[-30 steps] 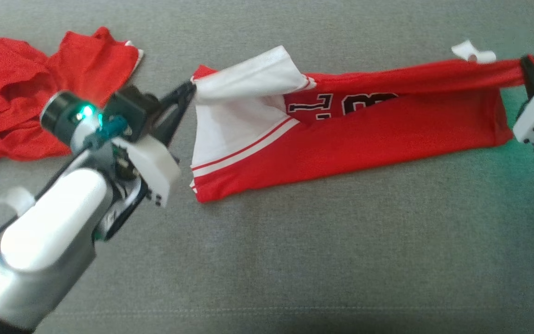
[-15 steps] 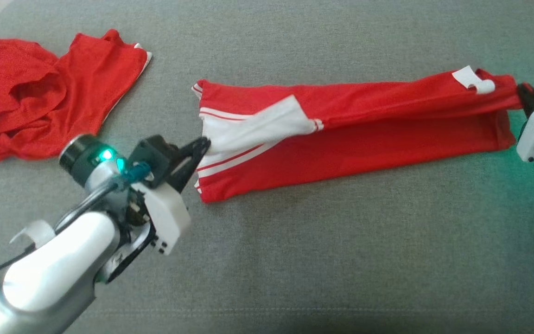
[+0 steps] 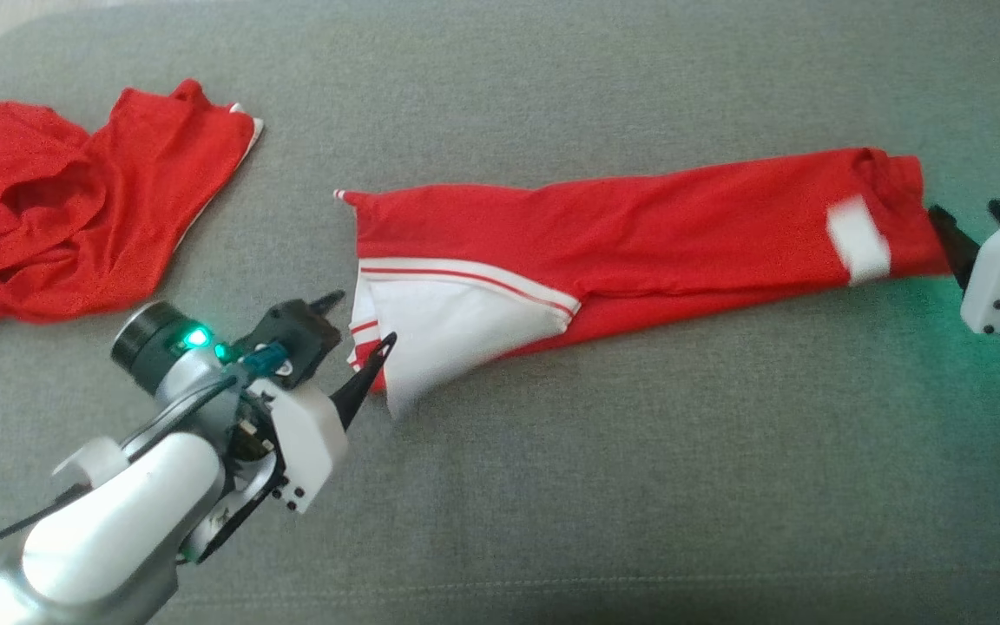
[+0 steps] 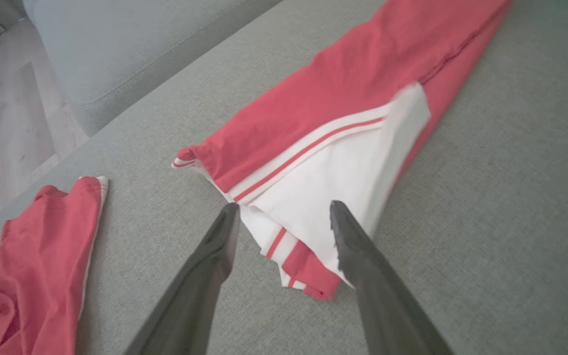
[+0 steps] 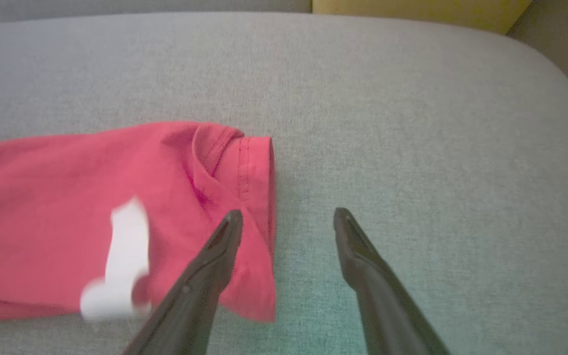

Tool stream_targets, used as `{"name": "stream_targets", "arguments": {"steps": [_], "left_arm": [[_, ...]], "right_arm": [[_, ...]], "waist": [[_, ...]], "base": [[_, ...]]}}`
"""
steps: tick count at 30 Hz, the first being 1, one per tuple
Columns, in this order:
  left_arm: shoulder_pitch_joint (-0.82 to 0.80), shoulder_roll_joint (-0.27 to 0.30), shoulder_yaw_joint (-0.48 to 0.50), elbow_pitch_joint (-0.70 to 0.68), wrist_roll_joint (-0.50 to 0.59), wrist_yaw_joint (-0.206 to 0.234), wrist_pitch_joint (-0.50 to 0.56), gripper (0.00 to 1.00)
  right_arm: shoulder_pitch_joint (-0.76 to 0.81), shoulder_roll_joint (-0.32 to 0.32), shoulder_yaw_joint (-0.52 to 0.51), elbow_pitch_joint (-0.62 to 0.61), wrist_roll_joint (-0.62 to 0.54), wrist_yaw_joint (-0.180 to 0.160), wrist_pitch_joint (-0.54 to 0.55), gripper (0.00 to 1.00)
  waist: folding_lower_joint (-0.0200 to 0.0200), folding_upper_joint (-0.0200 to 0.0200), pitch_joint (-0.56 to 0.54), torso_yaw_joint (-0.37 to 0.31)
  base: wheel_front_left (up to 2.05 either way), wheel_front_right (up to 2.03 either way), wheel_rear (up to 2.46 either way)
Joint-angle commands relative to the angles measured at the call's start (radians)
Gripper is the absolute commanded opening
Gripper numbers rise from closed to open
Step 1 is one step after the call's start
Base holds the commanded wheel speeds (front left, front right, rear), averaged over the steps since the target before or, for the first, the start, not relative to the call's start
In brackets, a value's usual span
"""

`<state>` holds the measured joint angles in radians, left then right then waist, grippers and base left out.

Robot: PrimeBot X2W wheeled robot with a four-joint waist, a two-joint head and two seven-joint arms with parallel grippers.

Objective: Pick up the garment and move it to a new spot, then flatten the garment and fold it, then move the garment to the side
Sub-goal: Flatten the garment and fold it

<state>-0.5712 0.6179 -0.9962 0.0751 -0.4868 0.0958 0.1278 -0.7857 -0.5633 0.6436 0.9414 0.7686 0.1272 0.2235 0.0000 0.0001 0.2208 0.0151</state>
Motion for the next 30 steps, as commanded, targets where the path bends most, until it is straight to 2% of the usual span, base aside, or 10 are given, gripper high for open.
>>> {"name": "stream_targets", "arguments": {"steps": [1,3,6,7,10,13,17,23,27,30], "left_arm": [[-0.024,0.021,0.056,-0.003,-0.004,0.023,-0.028,1.0],[-0.021,0.018,0.067,0.006,-0.01,0.035,-0.04,1.0],[-0.015,-0.001,0.124,0.027,-0.039,0.088,-0.096,1.0],[-0.009,-0.023,0.178,0.039,-0.066,0.135,-0.154,1.0],[0.006,-0.06,0.264,0.05,-0.109,0.199,-0.261,1.0],[0.033,-0.104,0.352,0.053,-0.156,0.255,-0.349,1.0],[0.086,-0.165,0.469,0.028,-0.173,0.308,-0.387,1.0],[0.214,-0.275,0.595,-0.039,-0.026,0.292,-0.389,1.0],[0.308,-0.347,0.656,-0.035,0.07,0.244,-0.389,1.0],[0.359,-0.394,0.699,-0.028,0.124,0.202,-0.389,1.0]], "right_arm": [[-0.001,-0.025,-0.006,-0.015,-0.001,0.003,-0.045,1.0],[-0.006,-0.022,-0.017,-0.015,0.003,0.003,-0.067,1.0],[-0.019,-0.012,-0.054,-0.021,0.008,0.003,-0.159,1.0],[-0.02,0.003,-0.077,-0.033,0.009,0.003,-0.226,1.0],[-0.01,0.032,-0.111,-0.068,0.011,0.003,-0.329,1.0],[0.01,0.059,-0.146,-0.11,-0.002,0.003,-0.428,1.0],[0.055,0.101,-0.206,-0.19,-0.061,0.003,-0.478,1.0],[0.196,0.202,-0.394,-0.361,-0.281,0.003,-0.485,1.0],[0.316,0.308,-0.516,-0.438,-0.412,0.003,-0.485,1.0],[0.388,0.37,-0.566,-0.485,-0.506,0.003,-0.485,1.0]], "waist": [[0.0,-0.0001,-0.01,-0.008],[0.0,-0.0001,-0.015,-0.01],[0.0,-0.0001,-0.03,-0.015],[0.0,-0.0001,-0.042,-0.018],[0.0,-0.0001,-0.061,-0.023],[0.0,-0.0001,-0.079,-0.028],[0.0,-0.0001,-0.094,-0.036],[0.0,-0.0001,-0.104,-0.045],[0.0,-0.0001,-0.113,-0.048],[0.0,-0.0001,-0.117,-0.049]], "base": [[0.0,0.0,0.0],[0.0,0.0,0.0],[0.0,0.0,0.0],[0.0,0.0,0.0],[0.0,0.0,0.0],[0.0,0.0,0.0],[0.0,0.0,0.0],[0.0,0.0,0.0],[0.0,0.0,0.0],[0.0,0.0,0.0]]}}
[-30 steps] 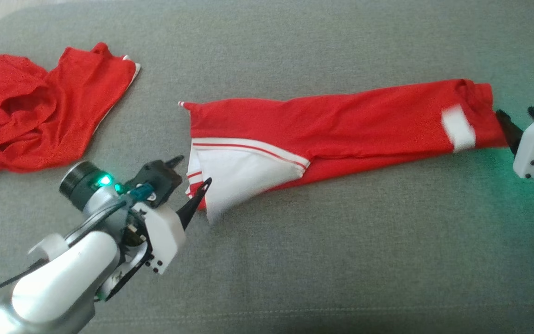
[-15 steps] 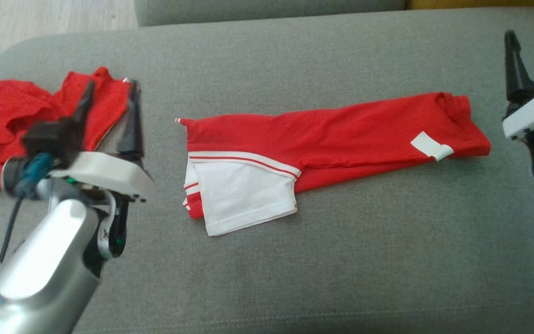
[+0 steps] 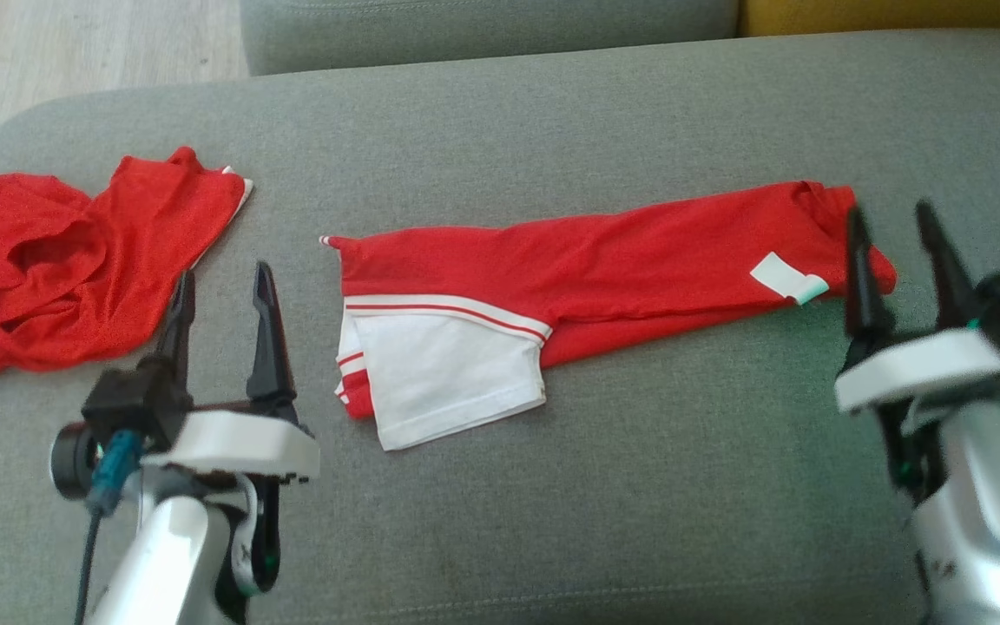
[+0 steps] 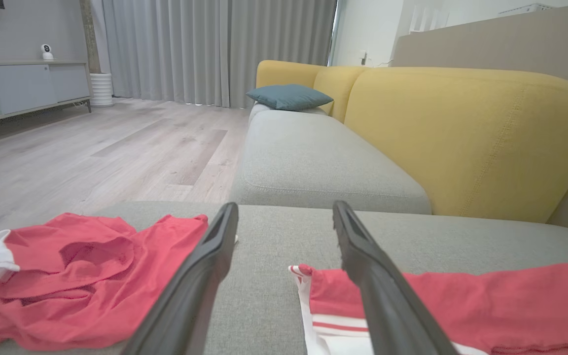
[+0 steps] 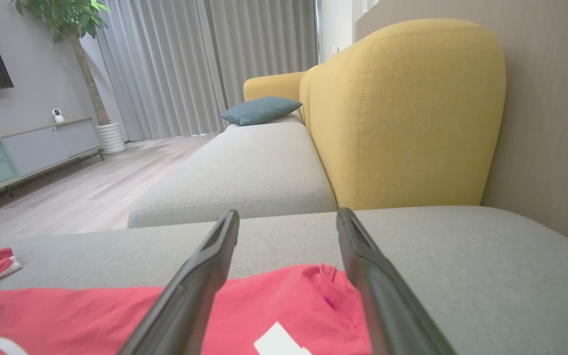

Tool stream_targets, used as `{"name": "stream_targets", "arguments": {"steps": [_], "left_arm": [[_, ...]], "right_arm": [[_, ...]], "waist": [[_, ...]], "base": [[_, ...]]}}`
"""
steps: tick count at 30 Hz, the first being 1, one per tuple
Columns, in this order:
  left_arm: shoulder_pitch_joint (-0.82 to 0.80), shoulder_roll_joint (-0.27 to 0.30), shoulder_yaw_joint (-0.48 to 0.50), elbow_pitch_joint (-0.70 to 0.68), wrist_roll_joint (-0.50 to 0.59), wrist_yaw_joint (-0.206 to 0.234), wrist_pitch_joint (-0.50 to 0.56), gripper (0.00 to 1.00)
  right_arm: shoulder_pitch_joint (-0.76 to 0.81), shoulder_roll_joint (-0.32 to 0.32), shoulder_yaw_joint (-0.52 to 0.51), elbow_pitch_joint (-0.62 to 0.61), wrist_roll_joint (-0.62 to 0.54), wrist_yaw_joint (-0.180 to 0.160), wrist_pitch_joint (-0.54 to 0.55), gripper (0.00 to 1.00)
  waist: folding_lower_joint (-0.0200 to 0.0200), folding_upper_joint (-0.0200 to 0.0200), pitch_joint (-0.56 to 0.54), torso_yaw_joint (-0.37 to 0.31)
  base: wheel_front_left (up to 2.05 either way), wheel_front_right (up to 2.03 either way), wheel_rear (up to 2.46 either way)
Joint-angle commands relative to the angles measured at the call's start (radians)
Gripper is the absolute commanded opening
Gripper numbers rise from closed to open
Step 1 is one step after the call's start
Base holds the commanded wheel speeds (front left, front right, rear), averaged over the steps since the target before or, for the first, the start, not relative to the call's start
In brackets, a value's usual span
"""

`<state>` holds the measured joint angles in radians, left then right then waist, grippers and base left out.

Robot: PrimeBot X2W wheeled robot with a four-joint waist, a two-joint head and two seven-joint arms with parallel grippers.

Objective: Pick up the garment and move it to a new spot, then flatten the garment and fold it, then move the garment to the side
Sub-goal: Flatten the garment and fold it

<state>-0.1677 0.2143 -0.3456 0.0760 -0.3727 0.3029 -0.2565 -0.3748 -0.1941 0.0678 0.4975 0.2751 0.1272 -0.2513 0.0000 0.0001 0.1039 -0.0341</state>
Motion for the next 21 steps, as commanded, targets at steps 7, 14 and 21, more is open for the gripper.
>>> {"name": "stream_targets", "arguments": {"steps": [7,14,21], "left_arm": [[0.012,-0.07,0.124,-0.002,0.102,-0.101,-0.005,1.0],[-0.007,-0.114,0.173,0.009,0.157,-0.17,-0.005,1.0],[-0.038,-0.141,0.184,0.022,0.182,-0.21,-0.005,1.0]], "right_arm": [[0.065,0.09,-0.069,-0.089,-0.115,0.003,-0.01,1.0],[0.04,0.103,-0.134,-0.094,-0.144,0.003,0.067,1.0],[-0.066,0.098,-0.266,0.006,-0.114,0.003,0.212,1.0]], "waist": [[0.0,-0.0001,-0.001,0.002],[0.0,-0.0001,0.043,0.021],[0.0,-0.0001,0.111,0.054]], "base": [[0.0,0.0,0.0],[0.0,0.0,0.0],[0.0,0.0,0.0]]}}
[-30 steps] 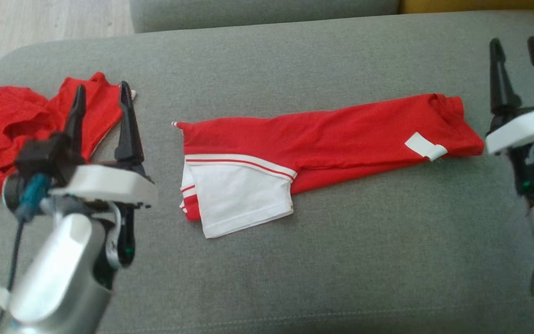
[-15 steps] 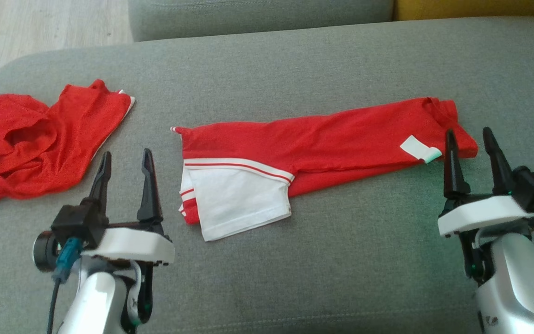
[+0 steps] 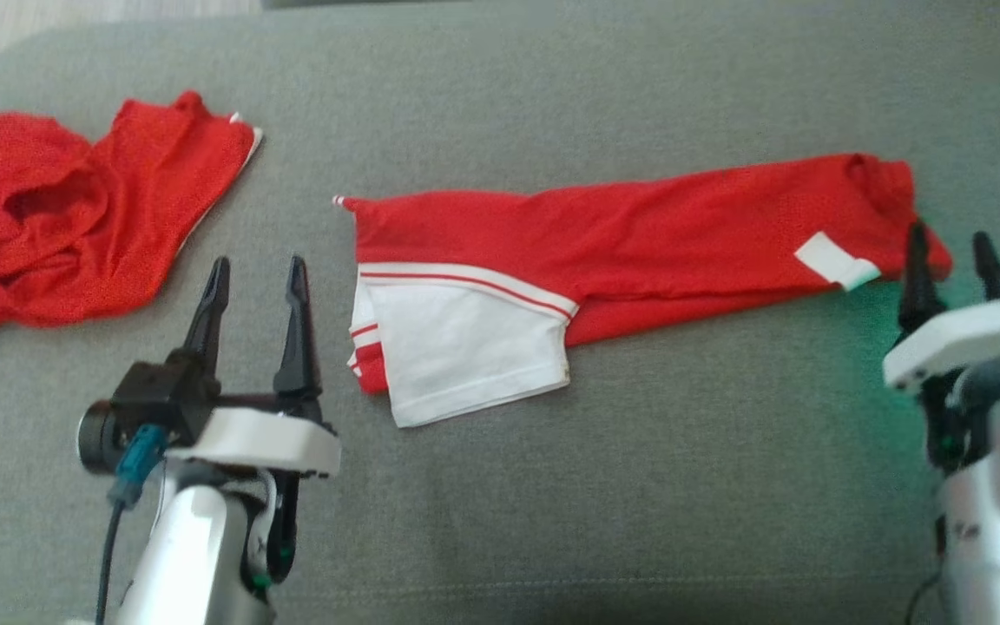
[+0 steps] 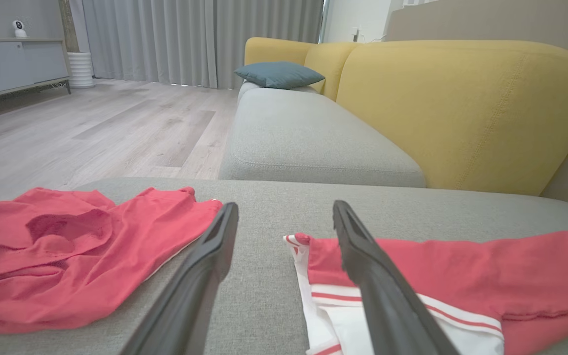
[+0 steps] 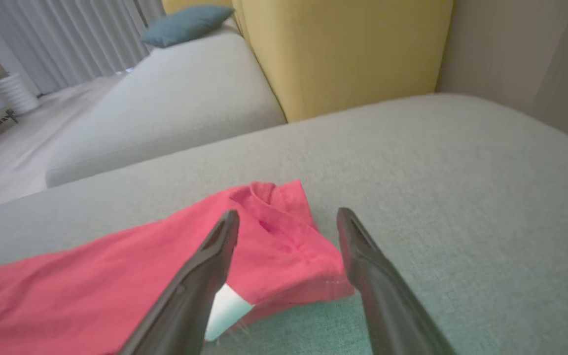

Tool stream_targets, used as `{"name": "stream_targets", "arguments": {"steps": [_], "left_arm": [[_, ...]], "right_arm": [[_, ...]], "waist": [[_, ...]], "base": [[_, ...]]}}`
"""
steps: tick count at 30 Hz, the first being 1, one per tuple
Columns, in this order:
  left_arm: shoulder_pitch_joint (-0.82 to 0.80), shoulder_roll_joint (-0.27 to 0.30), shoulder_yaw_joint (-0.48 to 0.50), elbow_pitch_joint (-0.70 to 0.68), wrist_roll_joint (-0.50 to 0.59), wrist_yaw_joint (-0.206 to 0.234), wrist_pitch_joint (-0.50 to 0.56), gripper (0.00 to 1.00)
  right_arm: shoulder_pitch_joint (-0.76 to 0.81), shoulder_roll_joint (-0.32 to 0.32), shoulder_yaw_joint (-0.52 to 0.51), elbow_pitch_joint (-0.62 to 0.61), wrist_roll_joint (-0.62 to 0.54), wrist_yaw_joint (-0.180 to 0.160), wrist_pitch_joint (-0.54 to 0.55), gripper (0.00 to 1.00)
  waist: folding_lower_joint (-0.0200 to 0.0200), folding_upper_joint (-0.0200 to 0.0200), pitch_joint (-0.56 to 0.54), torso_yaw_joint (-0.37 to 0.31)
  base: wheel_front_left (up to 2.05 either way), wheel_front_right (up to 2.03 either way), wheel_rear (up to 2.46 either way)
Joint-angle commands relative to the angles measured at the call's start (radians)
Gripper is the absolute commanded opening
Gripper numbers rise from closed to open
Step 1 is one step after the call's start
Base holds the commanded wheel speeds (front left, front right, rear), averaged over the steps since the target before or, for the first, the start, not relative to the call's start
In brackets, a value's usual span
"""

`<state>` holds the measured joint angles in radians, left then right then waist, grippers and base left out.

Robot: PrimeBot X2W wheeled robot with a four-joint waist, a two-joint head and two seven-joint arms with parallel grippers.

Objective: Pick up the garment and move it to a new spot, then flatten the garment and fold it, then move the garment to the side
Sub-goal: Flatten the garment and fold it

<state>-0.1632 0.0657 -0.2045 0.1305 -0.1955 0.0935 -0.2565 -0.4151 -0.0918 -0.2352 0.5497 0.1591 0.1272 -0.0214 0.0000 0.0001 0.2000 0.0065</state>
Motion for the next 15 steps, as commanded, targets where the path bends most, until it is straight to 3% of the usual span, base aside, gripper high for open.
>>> {"name": "stream_targets", "arguments": {"steps": [1,8,15], "left_arm": [[-0.048,0.004,0.043,-0.03,0.009,-0.006,-0.005,1.0],[-0.08,-0.008,0.06,-0.016,0.024,-0.028,-0.005,1.0],[-0.099,-0.013,0.081,-0.015,0.035,-0.039,-0.005,1.0]], "right_arm": [[-0.048,-0.01,0.014,-0.021,0.004,0.003,0.008,1.0],[-0.185,-0.059,-0.11,0.164,-0.029,0.003,0.158,1.0],[-0.265,-0.086,-0.127,0.291,-0.066,0.003,0.211,1.0]], "waist": [[0.0,-0.0001,0.026,0.02],[0.0,-0.0001,0.088,0.059],[0.0,-0.0001,0.113,0.068]], "base": [[0.0,0.0,0.0],[0.0,0.0,0.0],[0.0,0.0,0.0]]}}
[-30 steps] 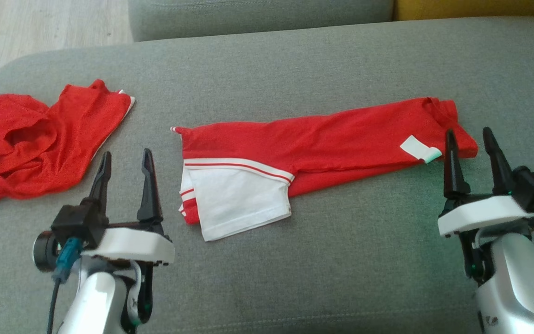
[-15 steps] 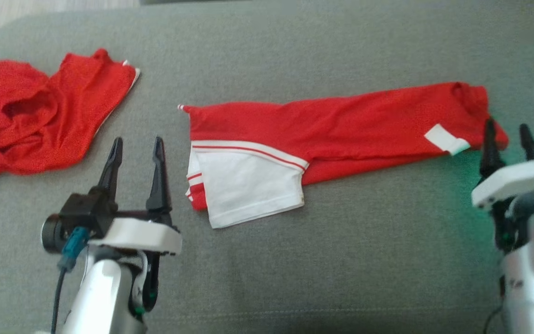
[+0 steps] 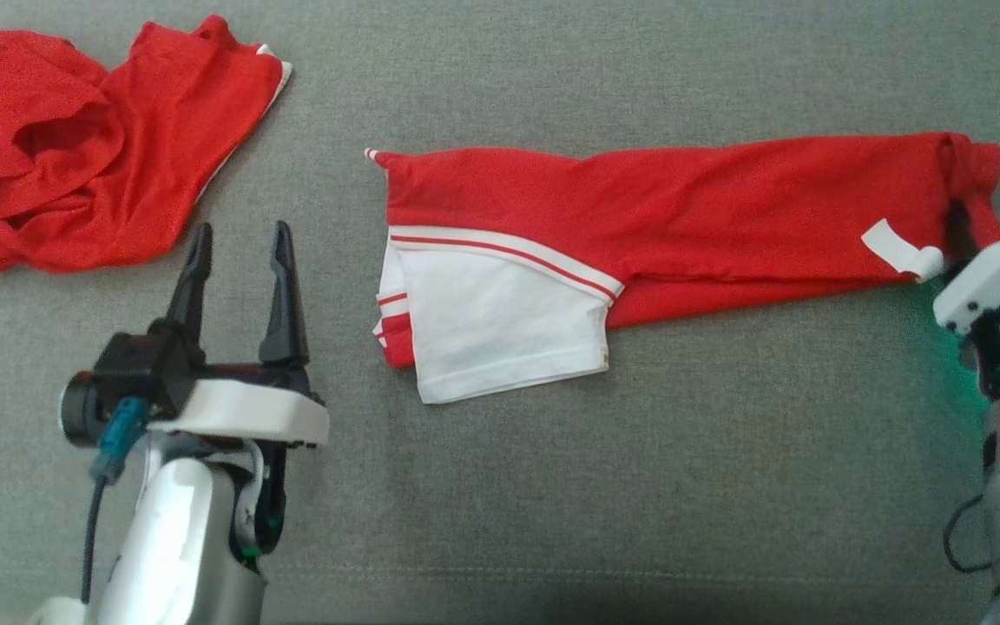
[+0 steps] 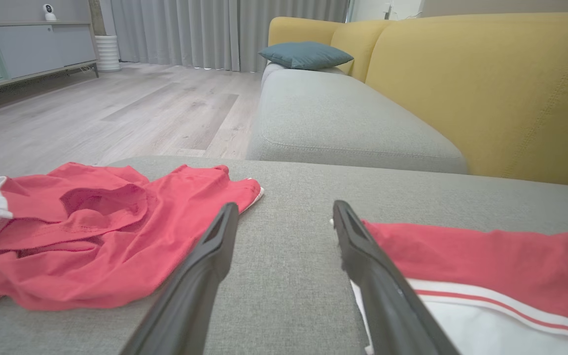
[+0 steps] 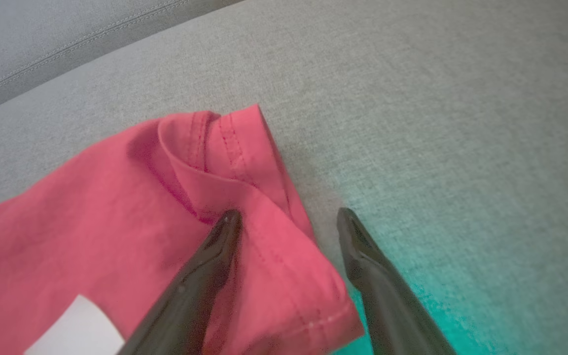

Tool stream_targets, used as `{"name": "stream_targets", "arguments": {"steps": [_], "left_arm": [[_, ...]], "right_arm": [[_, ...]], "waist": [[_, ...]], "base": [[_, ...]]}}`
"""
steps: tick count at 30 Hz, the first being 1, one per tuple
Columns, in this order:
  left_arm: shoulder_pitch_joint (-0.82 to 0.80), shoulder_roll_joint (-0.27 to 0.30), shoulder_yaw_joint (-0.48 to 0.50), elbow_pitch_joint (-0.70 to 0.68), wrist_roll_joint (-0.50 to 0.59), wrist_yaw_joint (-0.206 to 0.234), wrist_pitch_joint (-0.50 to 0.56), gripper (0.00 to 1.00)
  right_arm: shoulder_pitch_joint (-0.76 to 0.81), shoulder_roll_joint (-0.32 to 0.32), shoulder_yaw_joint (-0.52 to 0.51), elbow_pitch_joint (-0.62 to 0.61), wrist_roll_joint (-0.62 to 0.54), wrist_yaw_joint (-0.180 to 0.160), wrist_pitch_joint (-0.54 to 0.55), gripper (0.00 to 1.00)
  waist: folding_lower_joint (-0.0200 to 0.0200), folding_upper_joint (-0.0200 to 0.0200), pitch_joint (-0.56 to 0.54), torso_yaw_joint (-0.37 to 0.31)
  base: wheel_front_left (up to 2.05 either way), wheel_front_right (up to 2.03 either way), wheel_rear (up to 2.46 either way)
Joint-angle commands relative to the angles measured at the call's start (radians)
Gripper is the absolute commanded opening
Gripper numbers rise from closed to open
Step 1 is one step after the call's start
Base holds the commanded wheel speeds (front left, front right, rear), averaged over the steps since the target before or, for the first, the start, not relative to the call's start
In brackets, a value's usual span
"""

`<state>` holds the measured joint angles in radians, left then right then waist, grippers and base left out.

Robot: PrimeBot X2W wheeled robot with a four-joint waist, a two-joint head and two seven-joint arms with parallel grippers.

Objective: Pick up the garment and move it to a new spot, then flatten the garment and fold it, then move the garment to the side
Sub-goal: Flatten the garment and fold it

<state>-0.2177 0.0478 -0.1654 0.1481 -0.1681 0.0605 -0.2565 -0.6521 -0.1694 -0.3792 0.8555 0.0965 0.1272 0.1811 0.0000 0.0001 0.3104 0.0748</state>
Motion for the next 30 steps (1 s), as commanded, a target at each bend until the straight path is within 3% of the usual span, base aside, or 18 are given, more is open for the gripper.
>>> {"name": "stream_targets", "arguments": {"steps": [1,13,15,16,24,30], "left_arm": [[-0.047,0.005,0.045,-0.034,0.009,-0.006,-0.005,1.0],[-0.085,0.003,0.072,-0.05,0.025,-0.01,-0.005,1.0],[-0.089,0.003,0.08,-0.052,0.027,-0.012,-0.005,1.0],[-0.091,0.003,0.085,-0.053,0.029,-0.013,-0.005,1.0],[-0.099,0.003,0.108,-0.054,0.041,-0.023,-0.005,1.0],[-0.085,0.003,0.111,-0.053,0.035,-0.024,-0.005,1.0]], "right_arm": [[-0.037,-0.008,0.019,-0.002,-0.004,0.003,0.013,1.0],[-0.102,-0.018,0.107,0.082,0.036,0.003,0.008,1.0],[-0.105,-0.014,0.127,0.092,0.056,0.003,0.014,0.63],[-0.106,-0.013,0.137,0.095,0.066,0.003,0.016,0.0],[-0.104,-0.049,0.149,0.114,0.123,0.003,-0.008,0.0],[-0.096,-0.136,0.069,0.157,0.083,0.003,-0.053,0.0]], "waist": [[0.0,-0.0001,0.006,-0.002],[0.0,-0.0001,0.045,-0.029],[0.0,-0.0001,0.048,-0.035],[0.0,-0.0001,0.049,-0.037],[0.0,-0.0001,0.032,-0.048],[0.0,-0.0001,0.001,-0.046]], "base": [[0.0,0.0,0.0],[0.0,0.0,0.0],[0.0,0.0,0.0],[0.0,0.0,0.0],[0.0,0.0,0.0],[0.0,0.0,0.0]]}}
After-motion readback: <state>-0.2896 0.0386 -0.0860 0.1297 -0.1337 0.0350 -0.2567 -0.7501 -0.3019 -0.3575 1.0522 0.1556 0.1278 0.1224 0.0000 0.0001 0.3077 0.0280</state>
